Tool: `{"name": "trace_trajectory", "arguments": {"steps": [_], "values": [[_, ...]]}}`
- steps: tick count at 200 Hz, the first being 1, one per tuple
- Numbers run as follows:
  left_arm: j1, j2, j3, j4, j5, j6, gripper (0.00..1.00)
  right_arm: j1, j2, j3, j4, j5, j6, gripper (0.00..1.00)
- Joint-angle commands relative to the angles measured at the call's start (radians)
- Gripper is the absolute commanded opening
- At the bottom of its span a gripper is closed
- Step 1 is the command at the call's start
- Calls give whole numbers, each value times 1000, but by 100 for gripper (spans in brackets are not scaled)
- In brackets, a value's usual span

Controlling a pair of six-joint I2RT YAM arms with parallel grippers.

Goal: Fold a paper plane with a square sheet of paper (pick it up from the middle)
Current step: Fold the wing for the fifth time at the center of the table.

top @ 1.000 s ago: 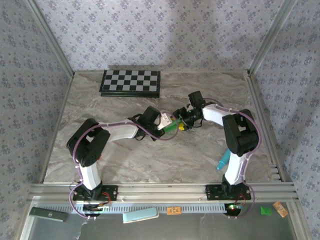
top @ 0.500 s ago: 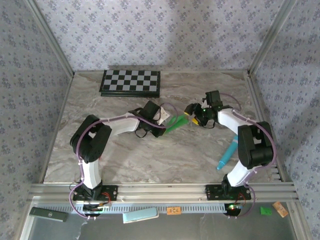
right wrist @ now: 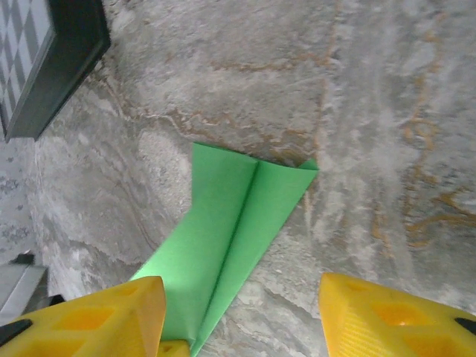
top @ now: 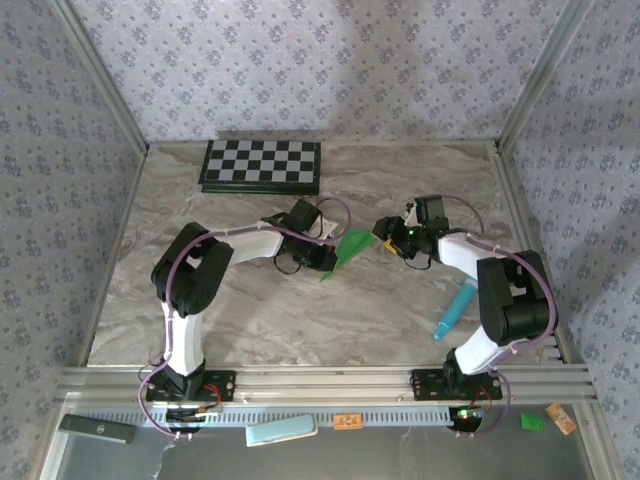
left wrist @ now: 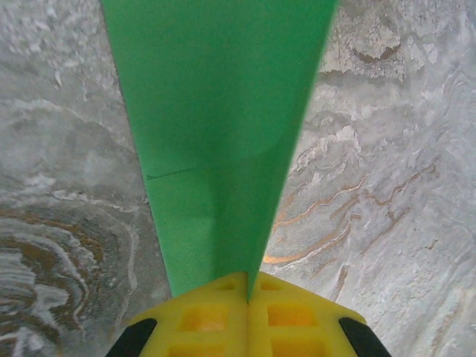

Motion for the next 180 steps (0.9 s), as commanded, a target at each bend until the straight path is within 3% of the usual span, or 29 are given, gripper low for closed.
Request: {"name": "trace_trajectory", "arguments": {"steps": [1, 117, 180], "values": [[9, 24, 39, 49, 74, -117, 0, 31, 3, -10, 47, -9, -56, 56], [56, 87, 16, 159, 166, -358, 0, 121, 141, 109, -59, 23, -223, 52], [65, 120, 38, 144, 219, -384, 0, 156, 210, 205, -152, 39, -317, 51]]}}
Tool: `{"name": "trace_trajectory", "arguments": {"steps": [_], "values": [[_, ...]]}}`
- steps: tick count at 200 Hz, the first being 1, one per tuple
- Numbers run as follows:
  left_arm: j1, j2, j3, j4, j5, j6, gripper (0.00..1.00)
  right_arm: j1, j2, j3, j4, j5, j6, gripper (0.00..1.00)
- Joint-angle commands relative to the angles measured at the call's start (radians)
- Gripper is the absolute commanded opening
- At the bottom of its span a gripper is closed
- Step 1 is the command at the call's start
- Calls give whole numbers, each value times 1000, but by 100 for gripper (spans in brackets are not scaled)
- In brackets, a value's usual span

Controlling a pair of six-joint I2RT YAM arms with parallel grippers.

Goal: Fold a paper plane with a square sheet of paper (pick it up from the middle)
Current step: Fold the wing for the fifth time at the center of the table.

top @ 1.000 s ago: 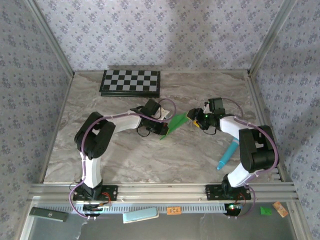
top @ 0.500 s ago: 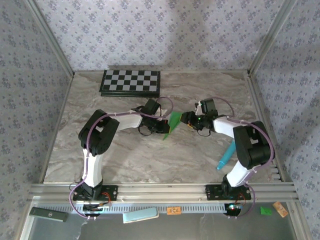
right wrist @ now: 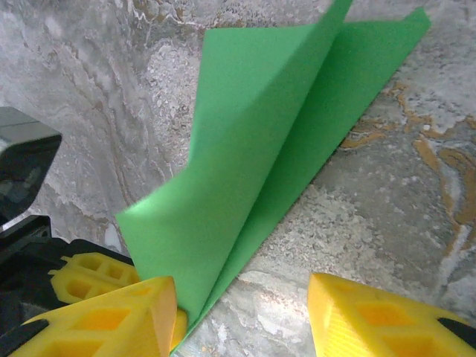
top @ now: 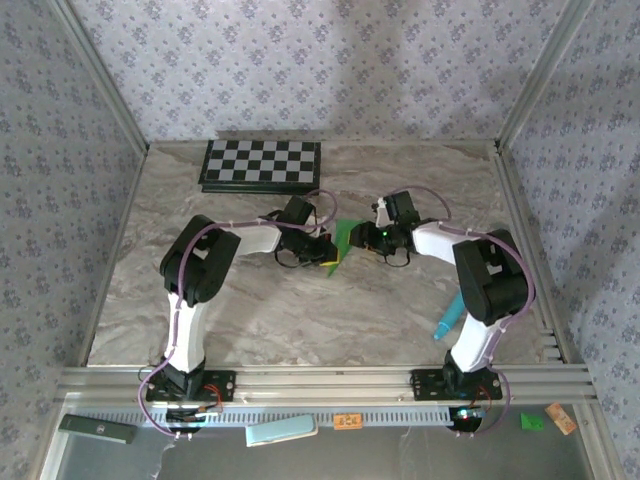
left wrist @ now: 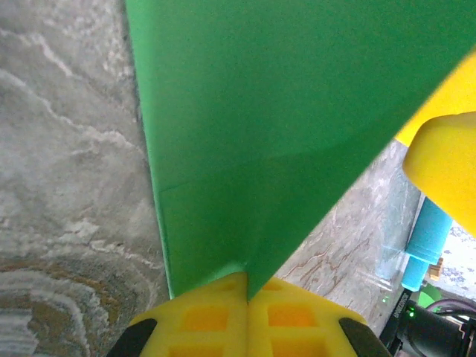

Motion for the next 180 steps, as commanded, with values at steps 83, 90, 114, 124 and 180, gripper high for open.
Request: {"name": "trace_trajectory", "arguments": {"steps": [83, 90, 114, 124, 180], "values": [[18, 27, -6, 51, 66, -62, 0, 24, 124, 120, -109, 19, -109, 50], [19, 27, -7, 53, 67, -65, 0, 25, 132, 124, -117, 27, -110, 50], [22, 29, -12, 55, 68, -69, 0, 32, 156, 136, -137, 52, -111, 49], [23, 30, -12, 55, 67, -71, 0, 36, 167, 144, -148, 61, -111, 49], [22, 38, -17, 58, 63, -73, 0, 54, 217, 188, -209, 120, -106, 49]]}}
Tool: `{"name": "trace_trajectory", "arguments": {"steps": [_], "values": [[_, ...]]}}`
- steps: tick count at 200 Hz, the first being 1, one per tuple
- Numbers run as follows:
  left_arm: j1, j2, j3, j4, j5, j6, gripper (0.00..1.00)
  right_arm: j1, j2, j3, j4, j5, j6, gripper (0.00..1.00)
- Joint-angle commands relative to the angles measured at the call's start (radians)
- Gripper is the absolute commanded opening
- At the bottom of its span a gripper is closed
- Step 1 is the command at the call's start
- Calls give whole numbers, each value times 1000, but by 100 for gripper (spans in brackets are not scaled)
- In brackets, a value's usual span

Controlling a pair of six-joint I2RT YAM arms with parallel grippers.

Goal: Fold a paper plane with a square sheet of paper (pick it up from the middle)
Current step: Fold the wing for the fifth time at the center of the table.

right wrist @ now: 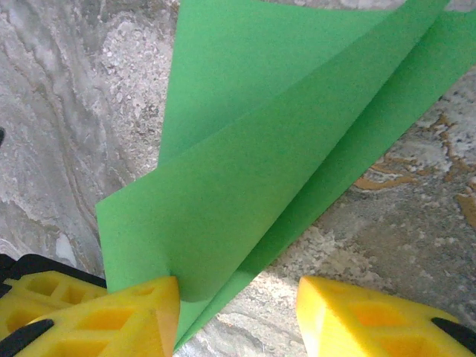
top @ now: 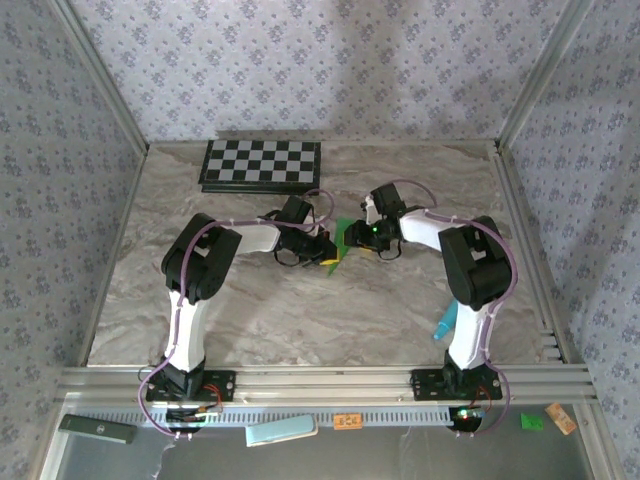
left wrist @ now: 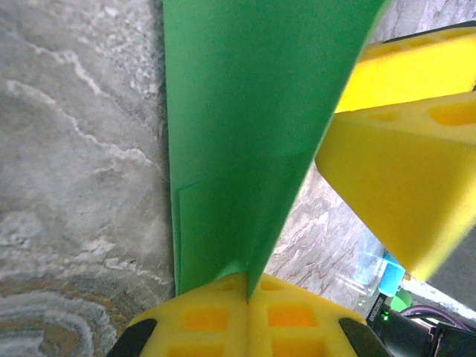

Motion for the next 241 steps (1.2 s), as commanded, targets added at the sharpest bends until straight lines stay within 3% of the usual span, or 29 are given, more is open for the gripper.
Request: {"name": "trace_trajectory", "arguments": {"steps": [1, 63, 241], "values": [[4, 19, -16, 14, 24, -11, 0, 22, 79, 15, -37, 70, -16, 49], [5, 28, -14, 7, 29, -11, 0, 37, 123, 47, -83, 110, -1, 53], [5, -1, -28, -4, 20, -11, 9, 67, 237, 229, -349, 320, 50, 47]]}}
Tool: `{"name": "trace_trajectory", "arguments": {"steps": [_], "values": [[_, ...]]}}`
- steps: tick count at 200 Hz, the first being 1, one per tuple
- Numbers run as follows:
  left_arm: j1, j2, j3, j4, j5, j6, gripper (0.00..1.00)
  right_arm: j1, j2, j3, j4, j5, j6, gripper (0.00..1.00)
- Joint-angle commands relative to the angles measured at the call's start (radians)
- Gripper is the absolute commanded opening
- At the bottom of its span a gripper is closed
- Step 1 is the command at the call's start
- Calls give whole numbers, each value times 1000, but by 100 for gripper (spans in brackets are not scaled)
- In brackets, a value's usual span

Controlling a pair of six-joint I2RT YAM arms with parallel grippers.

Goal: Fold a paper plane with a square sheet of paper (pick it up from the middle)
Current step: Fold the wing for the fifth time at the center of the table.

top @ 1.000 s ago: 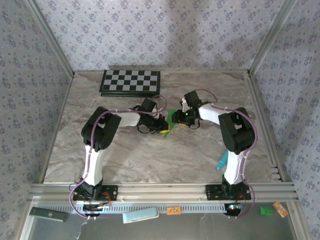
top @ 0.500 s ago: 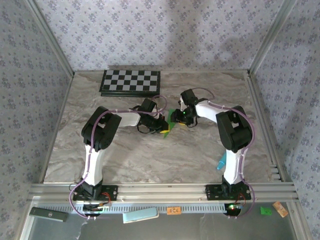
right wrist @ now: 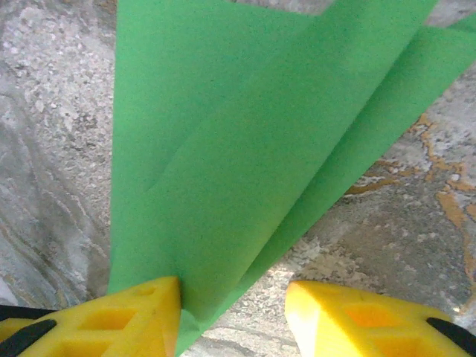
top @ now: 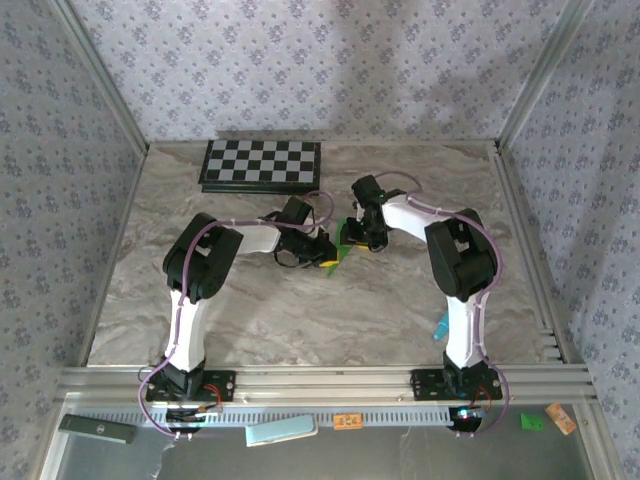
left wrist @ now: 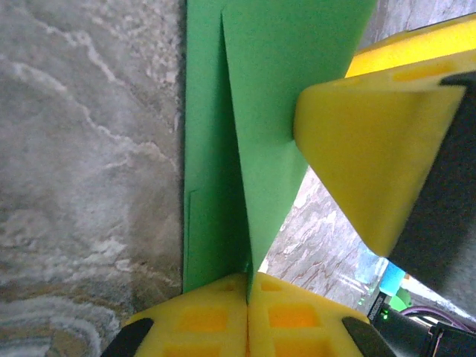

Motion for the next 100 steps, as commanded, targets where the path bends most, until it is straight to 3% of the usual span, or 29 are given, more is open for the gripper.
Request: {"name": "trace_trajectory", "arguments": {"steps": [1, 100], "values": [[5, -13, -24, -10, 9, -4, 9, 1, 119, -21, -29, 119, 14, 47], [6, -136, -57, -117, -65, 41, 22, 6, 147, 25, -91, 131, 19, 49]]}}
